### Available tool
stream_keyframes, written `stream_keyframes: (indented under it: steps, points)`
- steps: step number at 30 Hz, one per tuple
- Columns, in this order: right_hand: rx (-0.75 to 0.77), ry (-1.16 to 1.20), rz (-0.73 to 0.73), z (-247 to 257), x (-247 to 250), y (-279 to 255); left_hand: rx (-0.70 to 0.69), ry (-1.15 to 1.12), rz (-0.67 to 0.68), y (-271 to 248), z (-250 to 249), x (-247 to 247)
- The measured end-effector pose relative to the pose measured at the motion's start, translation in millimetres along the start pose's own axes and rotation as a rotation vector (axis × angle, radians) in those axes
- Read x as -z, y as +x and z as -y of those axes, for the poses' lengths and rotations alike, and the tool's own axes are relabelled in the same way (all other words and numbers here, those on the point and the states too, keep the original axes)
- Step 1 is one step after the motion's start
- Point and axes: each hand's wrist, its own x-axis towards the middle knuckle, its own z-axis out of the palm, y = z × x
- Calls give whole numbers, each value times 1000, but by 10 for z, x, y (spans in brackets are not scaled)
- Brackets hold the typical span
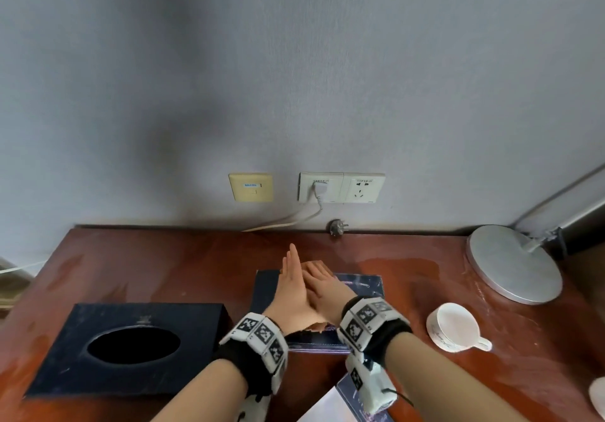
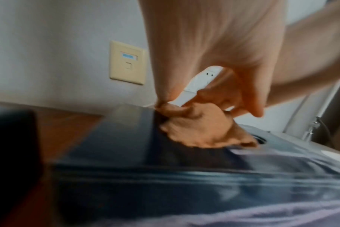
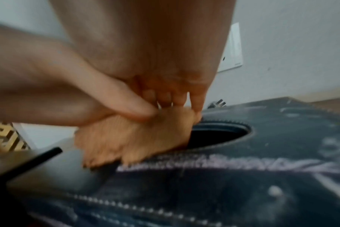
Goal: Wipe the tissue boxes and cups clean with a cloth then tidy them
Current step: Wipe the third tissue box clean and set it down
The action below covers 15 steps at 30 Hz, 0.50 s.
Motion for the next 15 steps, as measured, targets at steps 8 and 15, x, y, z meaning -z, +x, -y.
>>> stream_keyframes:
  steps: [8, 15]
  points:
    - [3, -164, -81, -146, -95, -16, 8, 770, 336, -224, 392, 467]
    - [-202, -69, -134, -793, 69, -490, 6, 789, 282, -238, 420, 460]
